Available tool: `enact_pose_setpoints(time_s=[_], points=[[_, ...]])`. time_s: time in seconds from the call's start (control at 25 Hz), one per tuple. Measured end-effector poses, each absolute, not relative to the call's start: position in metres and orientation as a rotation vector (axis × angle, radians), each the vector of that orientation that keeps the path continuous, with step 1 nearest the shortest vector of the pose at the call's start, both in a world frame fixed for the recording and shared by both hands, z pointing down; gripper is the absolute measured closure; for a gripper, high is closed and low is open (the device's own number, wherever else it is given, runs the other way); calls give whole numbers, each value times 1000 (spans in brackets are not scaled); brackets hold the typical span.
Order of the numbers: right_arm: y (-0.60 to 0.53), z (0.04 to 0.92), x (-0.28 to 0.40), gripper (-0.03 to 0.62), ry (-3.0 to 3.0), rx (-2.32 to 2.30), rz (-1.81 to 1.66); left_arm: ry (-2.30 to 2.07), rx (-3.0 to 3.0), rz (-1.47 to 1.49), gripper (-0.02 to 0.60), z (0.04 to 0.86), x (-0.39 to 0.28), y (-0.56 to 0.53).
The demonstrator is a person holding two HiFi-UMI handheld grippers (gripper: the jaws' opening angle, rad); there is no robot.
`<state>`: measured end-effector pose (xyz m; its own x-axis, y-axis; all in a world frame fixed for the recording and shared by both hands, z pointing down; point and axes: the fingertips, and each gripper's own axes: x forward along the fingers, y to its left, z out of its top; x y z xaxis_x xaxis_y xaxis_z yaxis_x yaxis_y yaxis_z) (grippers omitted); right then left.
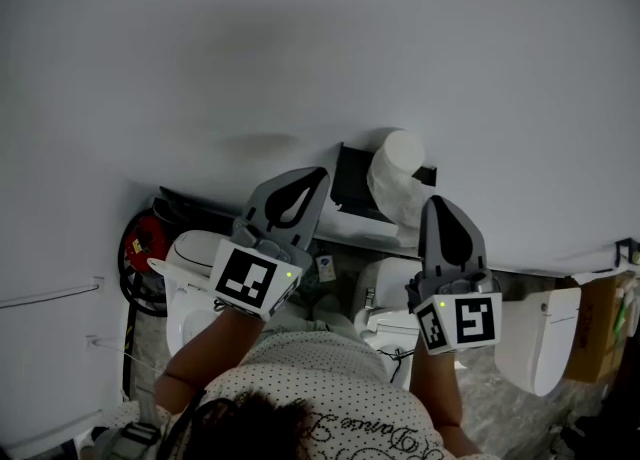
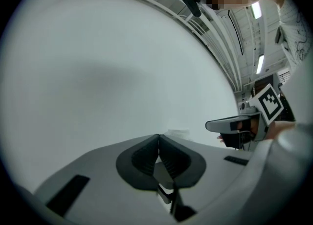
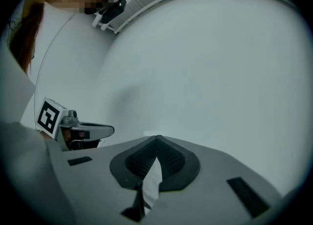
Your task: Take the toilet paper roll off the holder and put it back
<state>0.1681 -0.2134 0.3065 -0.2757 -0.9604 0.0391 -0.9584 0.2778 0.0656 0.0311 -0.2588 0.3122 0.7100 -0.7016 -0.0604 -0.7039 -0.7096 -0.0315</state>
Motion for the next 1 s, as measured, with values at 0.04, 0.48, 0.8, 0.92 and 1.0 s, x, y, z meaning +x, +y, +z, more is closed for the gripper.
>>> enact_pose_setpoints(time_s=[0.04,0.48,0.8,0.92,1.0], points=[[-212,309,169,582,-2449,1853,-45,1173,-2859,63,577,315,32,-258],[-206,325,177,582,-2424,1907,-16,1136,-2868,-12,577,342,40,-250],[-206,332,179,582,-2422,1910,13,1120,-2895,-17,577,349,43,-248],[-206,332,180,582,-2422,1912,20,1121,-2894,-29,577,351,43,-248],[-205,332,180,582,-2422,1914,24,1121,-2899,-25,577,351,43,-248]])
